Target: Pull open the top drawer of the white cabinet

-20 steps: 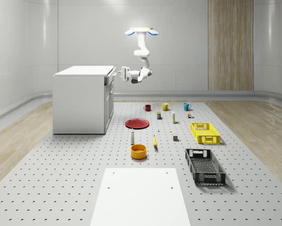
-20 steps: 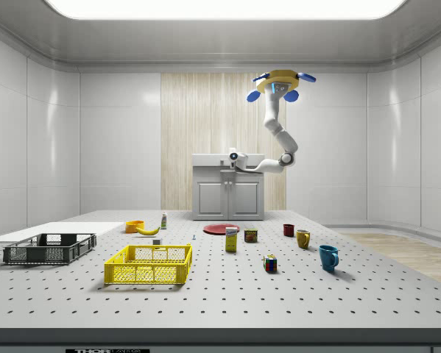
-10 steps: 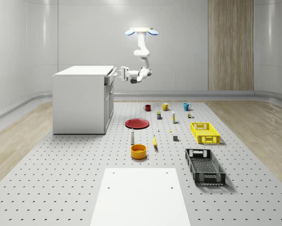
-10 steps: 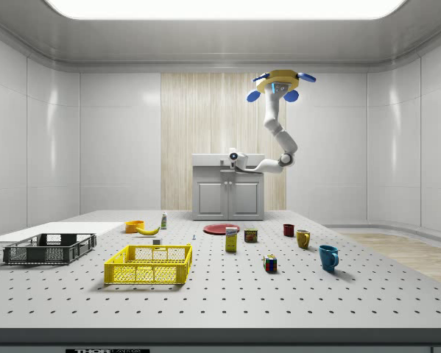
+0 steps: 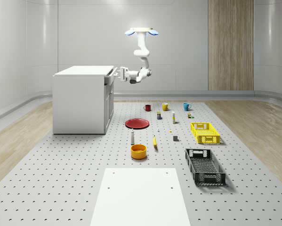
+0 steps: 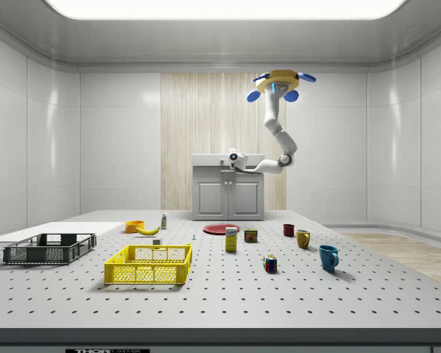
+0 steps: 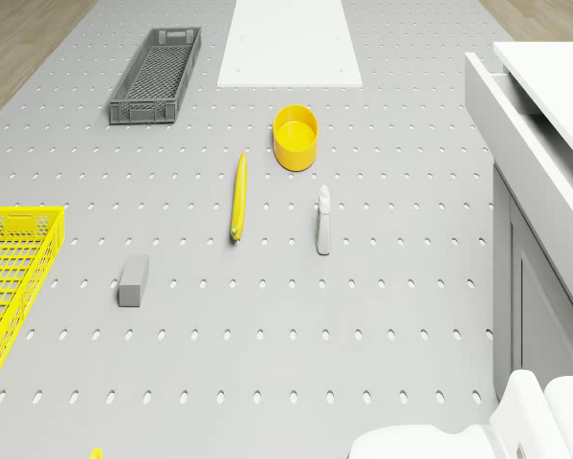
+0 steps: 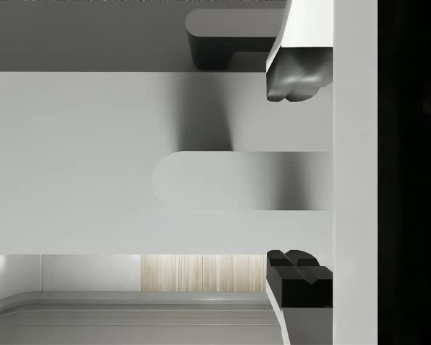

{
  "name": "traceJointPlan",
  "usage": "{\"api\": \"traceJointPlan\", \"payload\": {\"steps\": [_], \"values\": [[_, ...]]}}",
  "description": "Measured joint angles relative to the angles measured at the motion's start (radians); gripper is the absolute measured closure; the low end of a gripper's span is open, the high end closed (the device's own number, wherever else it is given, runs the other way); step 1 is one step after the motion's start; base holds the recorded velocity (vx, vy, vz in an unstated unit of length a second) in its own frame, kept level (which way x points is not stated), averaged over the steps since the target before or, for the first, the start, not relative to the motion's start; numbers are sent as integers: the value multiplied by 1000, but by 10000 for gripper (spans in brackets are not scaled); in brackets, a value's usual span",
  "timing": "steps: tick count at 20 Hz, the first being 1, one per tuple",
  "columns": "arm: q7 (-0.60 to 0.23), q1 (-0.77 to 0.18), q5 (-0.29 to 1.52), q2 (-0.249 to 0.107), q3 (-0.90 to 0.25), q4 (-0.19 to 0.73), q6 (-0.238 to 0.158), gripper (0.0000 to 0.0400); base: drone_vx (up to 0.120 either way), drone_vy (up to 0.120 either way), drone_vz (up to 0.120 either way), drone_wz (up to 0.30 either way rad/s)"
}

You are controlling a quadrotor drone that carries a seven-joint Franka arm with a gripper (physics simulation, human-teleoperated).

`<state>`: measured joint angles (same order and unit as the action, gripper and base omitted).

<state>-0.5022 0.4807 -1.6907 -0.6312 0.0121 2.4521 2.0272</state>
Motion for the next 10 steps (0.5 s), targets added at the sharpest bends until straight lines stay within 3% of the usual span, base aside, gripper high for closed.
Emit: {"api": "traceJointPlan", "payload": {"steps": [10], "values": [[-1, -5, -11, 8, -16, -10, 6, 95, 0, 0, 0, 0]]}}
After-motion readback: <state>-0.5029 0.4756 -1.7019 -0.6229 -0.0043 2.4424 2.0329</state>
